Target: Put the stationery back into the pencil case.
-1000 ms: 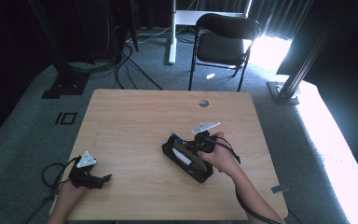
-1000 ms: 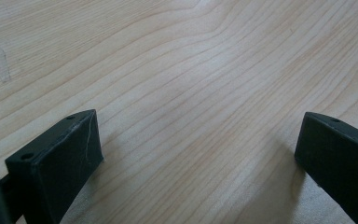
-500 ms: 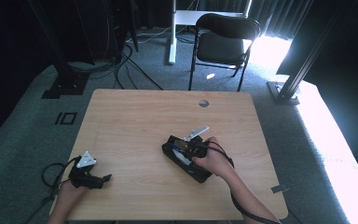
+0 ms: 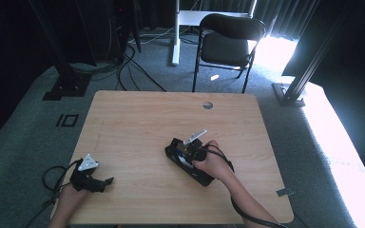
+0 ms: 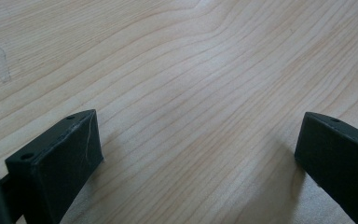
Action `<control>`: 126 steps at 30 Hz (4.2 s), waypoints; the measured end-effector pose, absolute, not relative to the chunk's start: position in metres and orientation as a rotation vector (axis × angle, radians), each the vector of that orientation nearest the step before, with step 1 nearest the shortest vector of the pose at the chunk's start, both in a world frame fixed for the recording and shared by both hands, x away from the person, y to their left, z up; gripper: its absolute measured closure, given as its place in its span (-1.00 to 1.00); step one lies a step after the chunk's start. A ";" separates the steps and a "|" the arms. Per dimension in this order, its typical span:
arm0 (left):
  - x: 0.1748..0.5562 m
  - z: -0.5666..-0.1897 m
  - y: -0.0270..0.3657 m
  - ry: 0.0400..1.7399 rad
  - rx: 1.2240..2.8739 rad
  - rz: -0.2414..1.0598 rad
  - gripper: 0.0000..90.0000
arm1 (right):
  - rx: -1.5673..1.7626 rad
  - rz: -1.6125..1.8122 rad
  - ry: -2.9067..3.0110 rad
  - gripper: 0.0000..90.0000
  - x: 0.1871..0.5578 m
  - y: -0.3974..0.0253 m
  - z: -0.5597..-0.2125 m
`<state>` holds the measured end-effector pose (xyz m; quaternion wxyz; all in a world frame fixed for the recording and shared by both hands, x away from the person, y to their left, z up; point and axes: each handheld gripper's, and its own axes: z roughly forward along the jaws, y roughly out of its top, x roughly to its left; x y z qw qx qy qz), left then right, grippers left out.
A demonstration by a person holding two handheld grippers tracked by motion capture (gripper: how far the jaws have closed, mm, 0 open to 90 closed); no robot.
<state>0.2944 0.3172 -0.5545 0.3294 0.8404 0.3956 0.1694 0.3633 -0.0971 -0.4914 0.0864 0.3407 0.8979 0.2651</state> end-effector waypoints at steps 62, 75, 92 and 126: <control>0.294 -0.554 0.317 1.035 2.199 0.443 -0.99 | 1.233 1.101 2.354 -0.11 0.345 -0.197 -0.464; 0.295 -0.554 0.317 1.038 2.198 0.444 -0.99 | 1.332 1.107 2.243 -0.19 0.344 -0.228 -0.480; 0.294 -0.555 0.317 1.038 2.197 0.445 -0.99 | 1.484 1.024 2.122 -0.36 0.342 -0.260 -0.523; 0.294 -0.555 0.317 1.037 2.197 0.446 -0.99 | 1.611 0.842 1.898 -0.70 0.321 -0.273 -0.560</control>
